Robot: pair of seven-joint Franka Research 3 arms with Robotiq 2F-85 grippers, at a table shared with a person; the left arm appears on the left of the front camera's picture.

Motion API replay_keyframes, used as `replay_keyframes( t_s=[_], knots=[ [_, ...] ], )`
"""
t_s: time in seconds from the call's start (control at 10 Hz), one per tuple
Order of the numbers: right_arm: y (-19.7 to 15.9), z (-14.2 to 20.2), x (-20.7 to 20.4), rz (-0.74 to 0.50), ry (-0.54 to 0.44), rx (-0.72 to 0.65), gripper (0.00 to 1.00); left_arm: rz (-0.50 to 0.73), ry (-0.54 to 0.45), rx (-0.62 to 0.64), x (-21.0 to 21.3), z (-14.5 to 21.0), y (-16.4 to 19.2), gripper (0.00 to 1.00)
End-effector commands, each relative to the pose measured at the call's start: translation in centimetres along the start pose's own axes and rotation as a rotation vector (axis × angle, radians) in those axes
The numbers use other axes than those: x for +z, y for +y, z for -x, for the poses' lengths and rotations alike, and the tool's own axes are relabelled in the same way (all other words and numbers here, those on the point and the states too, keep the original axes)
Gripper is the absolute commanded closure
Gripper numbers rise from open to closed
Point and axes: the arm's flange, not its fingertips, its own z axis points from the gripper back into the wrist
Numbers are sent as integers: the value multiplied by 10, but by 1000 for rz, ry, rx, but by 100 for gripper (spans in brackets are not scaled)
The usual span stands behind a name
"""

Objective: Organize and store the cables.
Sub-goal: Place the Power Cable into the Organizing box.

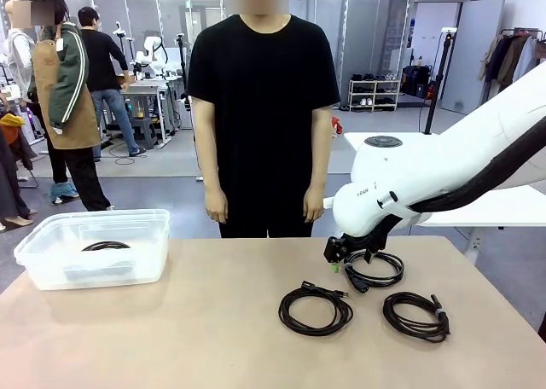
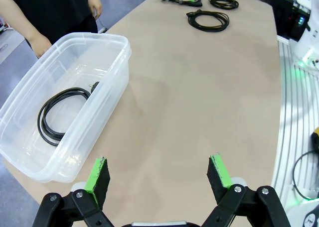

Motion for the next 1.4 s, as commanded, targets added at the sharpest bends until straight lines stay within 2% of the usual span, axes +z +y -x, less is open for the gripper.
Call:
replay_keyframes(
  t_s=[0.0,0.2,0.6,1.3],
  knots=[
    [5,-10,-1,4,18,-38,0,-3,-21,-2,0,0,1,0],
    [1,-12,-9,-14,24,-49,0,-3,-21,-2,0,0,1,0],
    [-4,-17,-23,-13,-26,-5,0,-3,-21,-2,0,0,1,0],
    [-10,-40,-45,-28,12,-27,0,-3,-21,-2,0,0,1,0]
  ],
)
